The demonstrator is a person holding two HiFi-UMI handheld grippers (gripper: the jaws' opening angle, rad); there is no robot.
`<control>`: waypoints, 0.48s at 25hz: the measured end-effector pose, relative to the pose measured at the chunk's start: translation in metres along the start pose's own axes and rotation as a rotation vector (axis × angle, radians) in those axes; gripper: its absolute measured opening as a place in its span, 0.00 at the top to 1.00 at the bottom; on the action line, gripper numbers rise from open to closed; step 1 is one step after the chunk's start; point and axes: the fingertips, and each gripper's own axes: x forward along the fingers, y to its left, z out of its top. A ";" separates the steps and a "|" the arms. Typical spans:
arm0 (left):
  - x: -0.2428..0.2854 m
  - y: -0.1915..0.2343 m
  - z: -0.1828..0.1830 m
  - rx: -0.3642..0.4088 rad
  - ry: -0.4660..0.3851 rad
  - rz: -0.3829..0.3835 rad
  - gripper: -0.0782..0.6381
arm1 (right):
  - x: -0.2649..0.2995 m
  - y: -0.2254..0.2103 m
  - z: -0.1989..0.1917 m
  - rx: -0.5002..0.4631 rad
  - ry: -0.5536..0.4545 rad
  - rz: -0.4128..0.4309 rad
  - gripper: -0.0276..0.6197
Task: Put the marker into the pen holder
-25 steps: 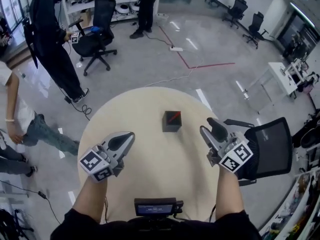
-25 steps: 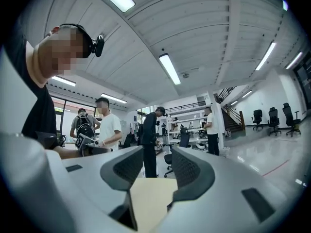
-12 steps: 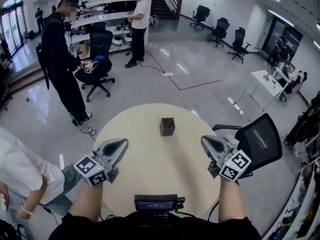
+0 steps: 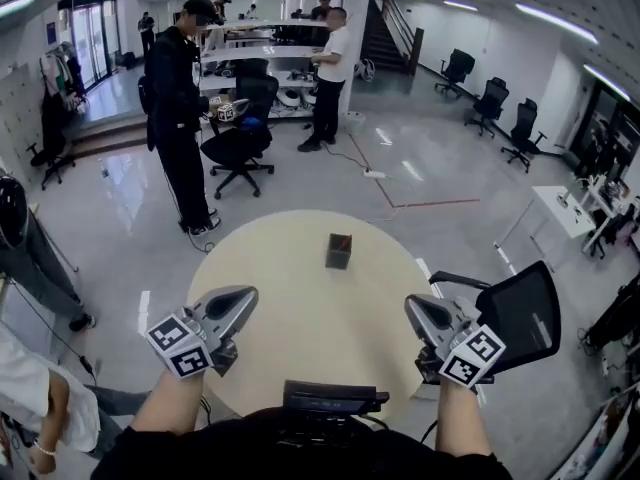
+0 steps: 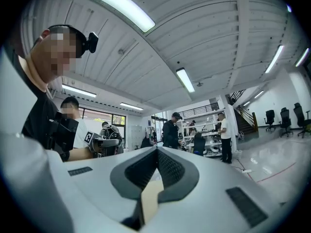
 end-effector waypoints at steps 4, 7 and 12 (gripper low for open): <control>-0.007 -0.040 -0.011 0.001 0.006 0.022 0.89 | -0.032 0.003 -0.002 0.050 0.002 0.014 0.95; -0.011 -0.054 -0.009 0.007 0.010 0.002 0.89 | -0.042 0.010 0.002 0.063 -0.023 -0.001 0.95; -0.018 -0.052 -0.008 -0.016 0.017 -0.033 0.89 | -0.043 0.021 -0.005 0.061 -0.029 -0.038 0.95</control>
